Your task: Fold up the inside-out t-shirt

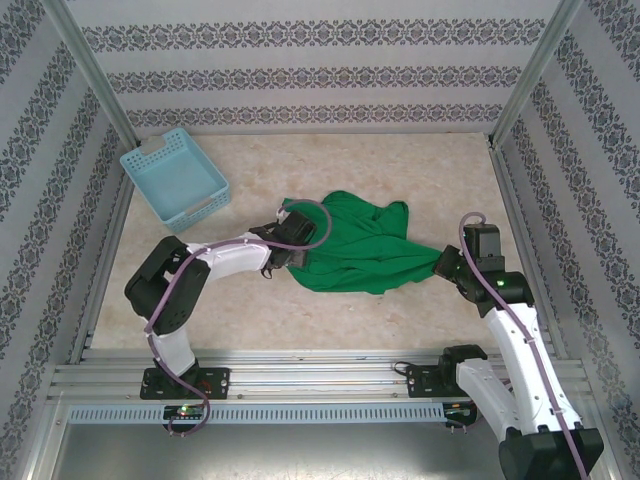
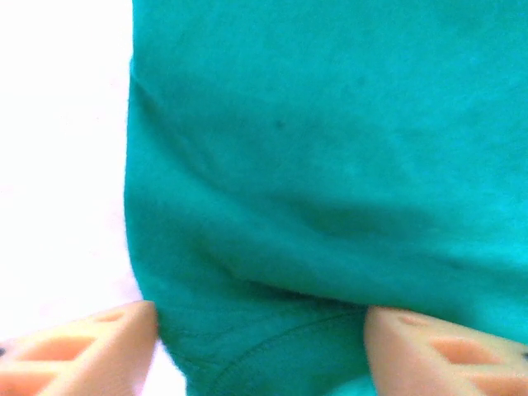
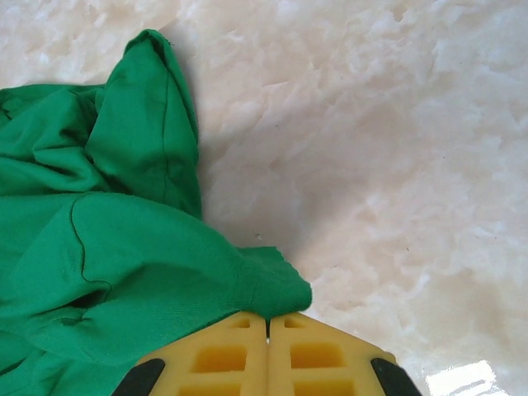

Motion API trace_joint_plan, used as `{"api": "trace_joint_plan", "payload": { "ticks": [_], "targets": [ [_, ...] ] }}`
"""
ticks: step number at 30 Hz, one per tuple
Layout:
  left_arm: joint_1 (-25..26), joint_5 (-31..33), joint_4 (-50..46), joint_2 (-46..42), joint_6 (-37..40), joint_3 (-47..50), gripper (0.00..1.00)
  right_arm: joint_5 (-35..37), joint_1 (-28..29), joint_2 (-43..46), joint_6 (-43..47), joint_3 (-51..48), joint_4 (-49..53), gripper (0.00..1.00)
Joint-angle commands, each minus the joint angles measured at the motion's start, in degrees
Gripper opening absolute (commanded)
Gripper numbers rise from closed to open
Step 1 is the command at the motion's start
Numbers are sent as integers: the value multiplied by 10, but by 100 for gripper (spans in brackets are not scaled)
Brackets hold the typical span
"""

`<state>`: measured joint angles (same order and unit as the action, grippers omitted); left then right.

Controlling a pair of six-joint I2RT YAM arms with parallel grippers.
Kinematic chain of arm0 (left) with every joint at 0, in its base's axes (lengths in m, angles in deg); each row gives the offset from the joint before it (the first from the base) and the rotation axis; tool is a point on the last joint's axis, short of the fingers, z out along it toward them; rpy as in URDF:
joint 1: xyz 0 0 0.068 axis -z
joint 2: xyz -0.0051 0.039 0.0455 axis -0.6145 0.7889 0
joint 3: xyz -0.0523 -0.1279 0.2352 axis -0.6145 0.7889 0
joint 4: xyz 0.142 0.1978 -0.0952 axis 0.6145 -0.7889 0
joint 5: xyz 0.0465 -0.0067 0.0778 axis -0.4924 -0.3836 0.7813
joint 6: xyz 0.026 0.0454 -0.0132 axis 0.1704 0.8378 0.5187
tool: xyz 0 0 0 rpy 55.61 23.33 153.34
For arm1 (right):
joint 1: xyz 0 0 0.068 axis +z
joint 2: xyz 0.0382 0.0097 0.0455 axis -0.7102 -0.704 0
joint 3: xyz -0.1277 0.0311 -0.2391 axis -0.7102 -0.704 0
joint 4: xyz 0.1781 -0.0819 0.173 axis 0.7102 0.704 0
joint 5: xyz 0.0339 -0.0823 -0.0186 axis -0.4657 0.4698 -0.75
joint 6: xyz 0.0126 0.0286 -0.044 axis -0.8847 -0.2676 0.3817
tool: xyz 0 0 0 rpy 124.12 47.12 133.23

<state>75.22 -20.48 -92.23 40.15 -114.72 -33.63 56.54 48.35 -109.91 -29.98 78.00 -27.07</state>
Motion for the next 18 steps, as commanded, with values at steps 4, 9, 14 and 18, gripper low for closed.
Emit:
{"api": "trace_joint_plan", "payload": {
  "ticks": [4, 9, 14, 18],
  "targets": [
    [-27, -39, -11, -8, -7, 2, 12, 5, -8, -28, -6, 15, -25, 0],
    [-38, 24, -56, -154, 13, -22, 0, 13, -8, -46, 20, 94, -22, 0],
    [-39, 39, -54, -360, 50, -58, 0, 18, -8, -30, 40, 205, -6, 0],
    [-39, 35, -21, -481, 79, -63, 0, -6, -8, -44, 32, 273, -1, 0]
  ]
}}
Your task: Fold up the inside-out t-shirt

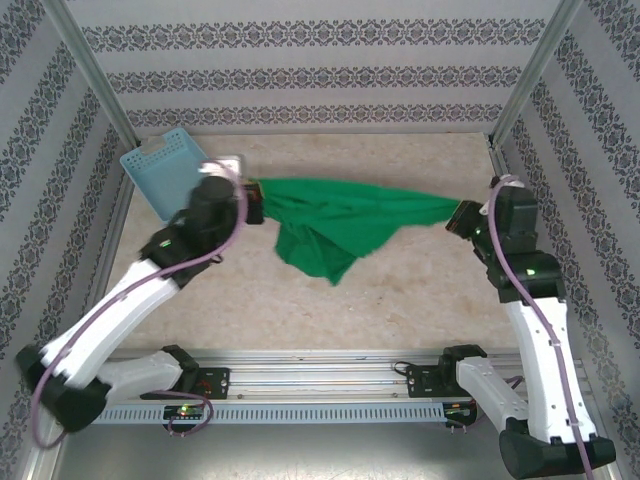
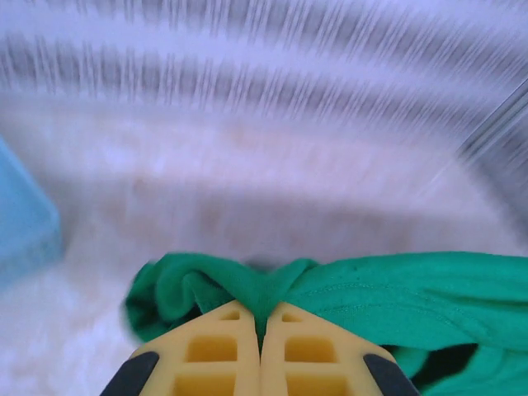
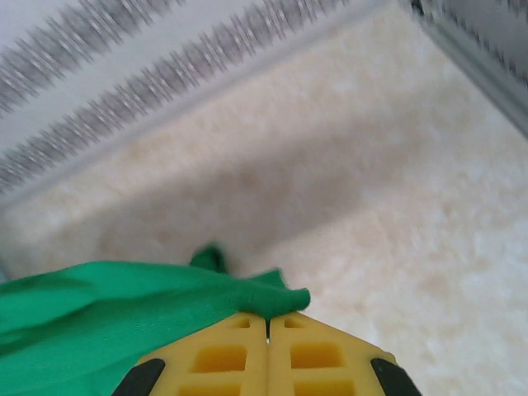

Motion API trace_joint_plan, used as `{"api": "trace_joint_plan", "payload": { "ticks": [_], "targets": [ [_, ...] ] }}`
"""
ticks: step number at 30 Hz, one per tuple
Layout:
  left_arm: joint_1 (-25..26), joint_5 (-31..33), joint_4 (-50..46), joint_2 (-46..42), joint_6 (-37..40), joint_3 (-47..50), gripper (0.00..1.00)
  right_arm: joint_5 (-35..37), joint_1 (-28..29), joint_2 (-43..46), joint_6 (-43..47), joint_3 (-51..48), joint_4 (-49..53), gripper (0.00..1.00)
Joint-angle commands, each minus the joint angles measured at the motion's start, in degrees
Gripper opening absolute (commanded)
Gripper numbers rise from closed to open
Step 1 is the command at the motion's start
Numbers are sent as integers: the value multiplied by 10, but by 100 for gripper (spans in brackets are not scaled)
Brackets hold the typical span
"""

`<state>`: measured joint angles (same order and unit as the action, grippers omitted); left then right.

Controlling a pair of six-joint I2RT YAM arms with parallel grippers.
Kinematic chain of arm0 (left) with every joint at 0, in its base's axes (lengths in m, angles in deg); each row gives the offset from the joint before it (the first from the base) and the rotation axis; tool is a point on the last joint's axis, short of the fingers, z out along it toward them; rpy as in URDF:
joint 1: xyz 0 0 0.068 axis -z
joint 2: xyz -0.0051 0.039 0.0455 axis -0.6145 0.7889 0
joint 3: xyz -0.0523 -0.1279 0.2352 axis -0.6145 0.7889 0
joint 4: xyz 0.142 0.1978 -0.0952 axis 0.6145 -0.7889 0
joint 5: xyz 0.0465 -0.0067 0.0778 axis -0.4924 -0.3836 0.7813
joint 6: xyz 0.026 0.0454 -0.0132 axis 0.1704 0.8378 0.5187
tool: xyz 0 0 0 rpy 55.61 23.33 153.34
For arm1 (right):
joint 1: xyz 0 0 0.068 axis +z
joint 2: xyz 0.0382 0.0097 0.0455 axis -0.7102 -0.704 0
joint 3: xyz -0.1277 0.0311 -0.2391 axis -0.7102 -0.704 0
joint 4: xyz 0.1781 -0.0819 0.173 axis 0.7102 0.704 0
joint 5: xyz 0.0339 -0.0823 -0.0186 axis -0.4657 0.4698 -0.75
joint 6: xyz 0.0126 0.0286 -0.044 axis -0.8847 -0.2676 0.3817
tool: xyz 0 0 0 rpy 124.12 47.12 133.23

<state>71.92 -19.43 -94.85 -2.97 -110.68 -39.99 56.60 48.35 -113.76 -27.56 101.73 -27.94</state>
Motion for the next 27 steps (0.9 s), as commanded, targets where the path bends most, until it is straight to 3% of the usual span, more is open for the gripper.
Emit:
{"api": "trace_joint_plan", "payload": {
  "ticks": [1, 5, 8, 10, 15, 16, 19, 21, 24, 27],
  "targets": [
    [-6, 22, 6, -65, 41, 0, 0, -19, -8, -14, 2, 42, 5, 0],
    [-6, -5, 18, -67, 45, 8, 0, -44, -5, -49, -14, 23, -24, 0],
    [-1, -97, 0, 9, 14, -6, 0, -5, -8, -73, -9, -12, -41, 0],
    [32, -127, 5, 74, -3, -12, 0, 9, -12, -94, -6, -40, -57, 0],
    [152, -107, 30, 232, -17, -45, 0, -17, -34, -152, -17, -98, -100, 0],
    [165, -121, 43, 260, -26, -48, 7, -16, -38, -159, -22, -107, -102, 2],
    [194, -156, 72, 313, -49, -50, 40, -13, -43, -153, -28, -131, -103, 45],
    [201, -158, 72, 319, -53, -41, 54, -38, -44, -139, -27, -150, -110, 58],
    [186, -111, 58, 288, -59, -3, 71, -99, -33, -117, -35, -181, -123, 63],
    [135, -91, 6, 275, -81, 15, 73, -112, 11, -110, -49, -205, -133, 65]
  ]
}}
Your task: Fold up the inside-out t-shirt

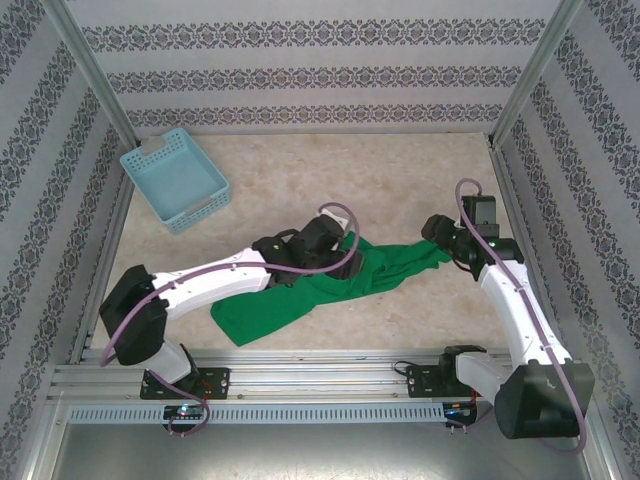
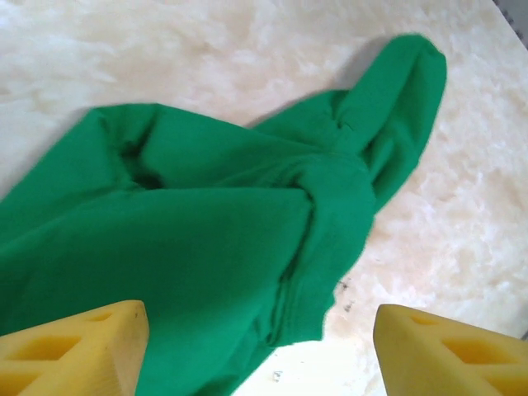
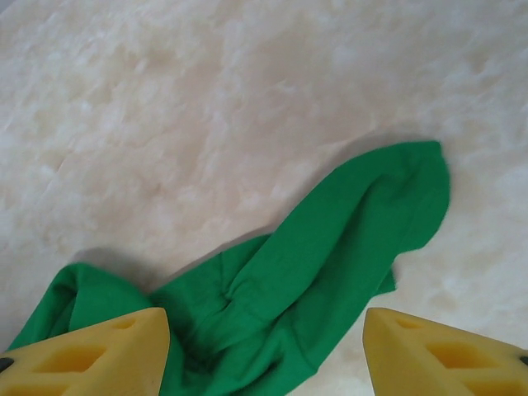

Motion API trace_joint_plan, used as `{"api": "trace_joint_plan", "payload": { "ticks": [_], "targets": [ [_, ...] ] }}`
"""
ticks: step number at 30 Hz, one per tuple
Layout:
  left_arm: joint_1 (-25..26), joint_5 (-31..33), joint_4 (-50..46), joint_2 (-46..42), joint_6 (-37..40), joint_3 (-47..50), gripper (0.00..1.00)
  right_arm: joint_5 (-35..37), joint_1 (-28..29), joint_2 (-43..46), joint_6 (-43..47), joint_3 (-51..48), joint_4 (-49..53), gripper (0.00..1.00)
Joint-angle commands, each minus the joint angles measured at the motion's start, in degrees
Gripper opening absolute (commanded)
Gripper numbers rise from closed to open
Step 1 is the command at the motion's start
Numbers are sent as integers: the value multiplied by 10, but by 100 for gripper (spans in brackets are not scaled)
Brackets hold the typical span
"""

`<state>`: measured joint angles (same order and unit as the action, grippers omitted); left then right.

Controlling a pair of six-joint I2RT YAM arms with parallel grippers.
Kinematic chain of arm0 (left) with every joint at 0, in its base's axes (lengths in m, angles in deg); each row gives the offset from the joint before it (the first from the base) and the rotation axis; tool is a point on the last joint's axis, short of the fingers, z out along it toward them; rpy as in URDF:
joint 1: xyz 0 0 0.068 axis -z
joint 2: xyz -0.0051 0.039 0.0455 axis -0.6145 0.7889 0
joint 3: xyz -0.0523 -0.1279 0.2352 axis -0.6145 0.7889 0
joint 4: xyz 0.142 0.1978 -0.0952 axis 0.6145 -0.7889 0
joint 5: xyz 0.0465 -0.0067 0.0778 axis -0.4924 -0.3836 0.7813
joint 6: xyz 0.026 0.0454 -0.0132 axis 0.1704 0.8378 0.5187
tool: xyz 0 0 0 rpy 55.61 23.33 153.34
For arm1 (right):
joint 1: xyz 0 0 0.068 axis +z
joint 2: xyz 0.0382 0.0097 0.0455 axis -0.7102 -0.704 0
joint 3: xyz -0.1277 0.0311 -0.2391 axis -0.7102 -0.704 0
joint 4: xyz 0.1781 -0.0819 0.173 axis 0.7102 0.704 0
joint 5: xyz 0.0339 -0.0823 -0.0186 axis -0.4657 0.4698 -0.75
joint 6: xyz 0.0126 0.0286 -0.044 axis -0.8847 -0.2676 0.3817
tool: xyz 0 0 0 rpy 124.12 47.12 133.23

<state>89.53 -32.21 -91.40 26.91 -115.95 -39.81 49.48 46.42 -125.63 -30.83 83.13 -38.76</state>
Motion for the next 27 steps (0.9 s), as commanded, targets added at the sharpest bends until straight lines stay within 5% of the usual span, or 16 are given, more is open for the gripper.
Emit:
{"api": "trace_joint_plan", "payload": {
  "ticks": [1, 8, 15, 17, 21, 24, 27],
  "targets": [
    [-60, 37, -48, -22, -37, 15, 73, -41, 51, 5, -20, -26, -33, 65],
    [-123, 54, -126, 2, -56, 44, 80, -66, 153, -76, -70, -37, -100, 66],
    [-140, 54, -95, 28, -73, 136, 79, -64, 209, -149, -80, -41, -124, 61],
    [-141, 37, -77, 47, -73, 142, 69, -55, 210, -169, -71, -37, -122, 44],
    [-153, 10, -52, 72, -62, 129, 30, 27, 212, -178, -40, 3, -83, 0],
    [-177, 17, -61, 72, -41, 94, 0, 60, 196, -175, -10, 49, -54, 0],
    [-207, 23, -76, 66, -7, 36, 0, 65, 170, -165, 20, 102, -36, 0]
  ]
}}
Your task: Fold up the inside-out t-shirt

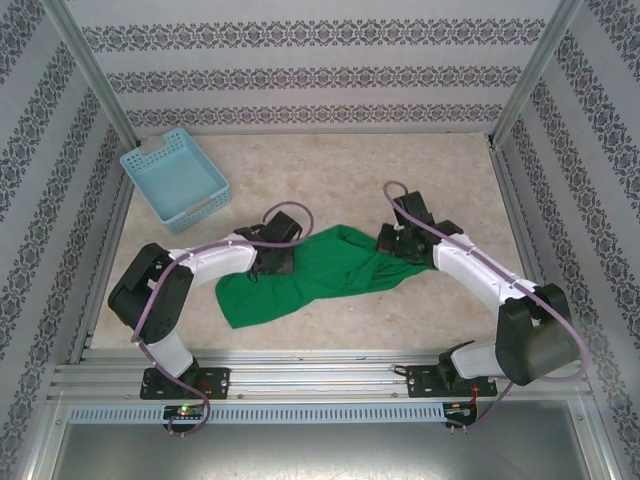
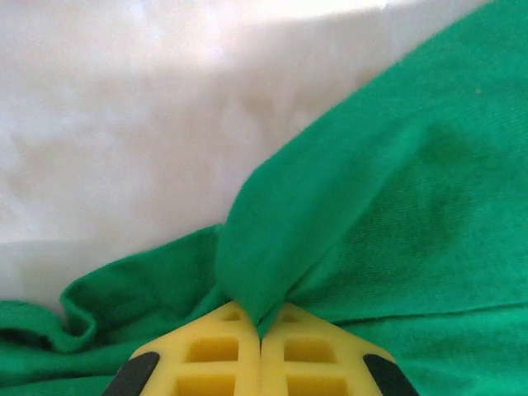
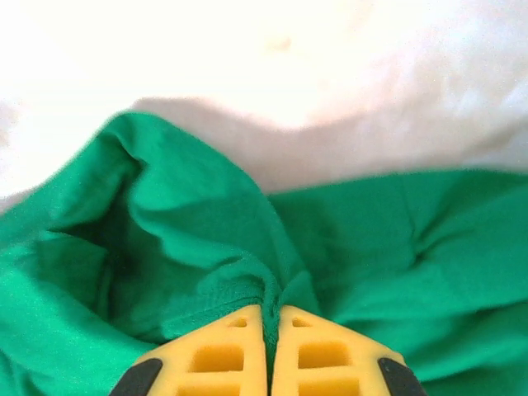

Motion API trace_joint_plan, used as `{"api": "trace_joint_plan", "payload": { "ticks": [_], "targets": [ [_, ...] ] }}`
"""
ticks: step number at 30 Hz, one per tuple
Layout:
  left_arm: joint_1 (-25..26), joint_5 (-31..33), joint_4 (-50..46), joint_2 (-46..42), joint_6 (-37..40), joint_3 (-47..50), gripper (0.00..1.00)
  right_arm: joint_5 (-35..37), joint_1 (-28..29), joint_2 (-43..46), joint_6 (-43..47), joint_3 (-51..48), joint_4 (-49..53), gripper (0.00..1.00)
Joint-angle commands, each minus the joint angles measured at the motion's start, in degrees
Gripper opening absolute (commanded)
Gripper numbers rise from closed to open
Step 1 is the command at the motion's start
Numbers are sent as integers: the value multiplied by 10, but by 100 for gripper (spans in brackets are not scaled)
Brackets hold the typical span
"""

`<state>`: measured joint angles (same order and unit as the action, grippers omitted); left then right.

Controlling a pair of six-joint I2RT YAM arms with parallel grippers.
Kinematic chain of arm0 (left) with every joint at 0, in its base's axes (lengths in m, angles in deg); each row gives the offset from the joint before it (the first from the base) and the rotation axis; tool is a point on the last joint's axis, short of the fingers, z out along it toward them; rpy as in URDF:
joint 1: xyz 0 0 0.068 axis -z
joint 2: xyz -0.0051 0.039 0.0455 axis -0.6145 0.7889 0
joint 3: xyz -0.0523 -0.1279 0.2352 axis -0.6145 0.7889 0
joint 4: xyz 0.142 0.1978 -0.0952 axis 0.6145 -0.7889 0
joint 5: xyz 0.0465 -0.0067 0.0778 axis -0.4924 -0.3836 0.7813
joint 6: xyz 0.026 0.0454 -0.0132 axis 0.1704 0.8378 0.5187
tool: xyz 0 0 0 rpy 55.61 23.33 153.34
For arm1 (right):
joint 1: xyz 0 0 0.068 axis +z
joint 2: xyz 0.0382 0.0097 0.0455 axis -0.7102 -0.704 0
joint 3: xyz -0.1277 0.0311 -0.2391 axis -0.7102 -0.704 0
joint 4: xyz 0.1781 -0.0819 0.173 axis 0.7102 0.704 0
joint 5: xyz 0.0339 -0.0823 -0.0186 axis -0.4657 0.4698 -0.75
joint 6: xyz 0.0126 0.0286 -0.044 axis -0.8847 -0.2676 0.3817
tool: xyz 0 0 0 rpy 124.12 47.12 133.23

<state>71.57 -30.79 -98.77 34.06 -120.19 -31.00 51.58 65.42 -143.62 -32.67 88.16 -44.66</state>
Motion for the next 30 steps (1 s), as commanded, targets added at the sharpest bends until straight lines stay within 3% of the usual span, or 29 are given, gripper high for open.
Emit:
{"api": "trace_joint_plan", "payload": {
  "ticks": [1, 7, 10, 13, 16, 20, 23, 26, 30],
  "targets": [
    [-38, 14, -14, -9, 47, -83, 0, 48, -28, 18, 53, 79, 35, 0],
    [-65, 83, -32, -65, 120, -212, 0, 115, -39, 58, 145, 209, 76, 0],
    [-64, 90, 27, -128, 137, -161, 0, 115, -33, 109, 170, 176, 52, 0],
    [-64, 43, 70, -171, 132, -72, 1, 112, -21, 163, 163, 90, 41, 0],
    [-60, -24, 84, -177, 105, 16, 10, 72, -15, 208, 108, -15, 36, 0],
    [-43, -59, 103, -170, 65, 124, 19, 18, -13, 236, -5, -148, 22, 0],
    [-34, -71, 106, -177, 38, 170, 36, -1, -17, 236, -70, -216, 18, 4],
    [-11, -49, 64, -186, 31, 148, 46, 9, -29, 247, -83, -243, 16, 10],
    [93, 35, -17, -138, 38, 25, 59, 18, -41, 257, -69, -225, 22, 4]
  ]
}}
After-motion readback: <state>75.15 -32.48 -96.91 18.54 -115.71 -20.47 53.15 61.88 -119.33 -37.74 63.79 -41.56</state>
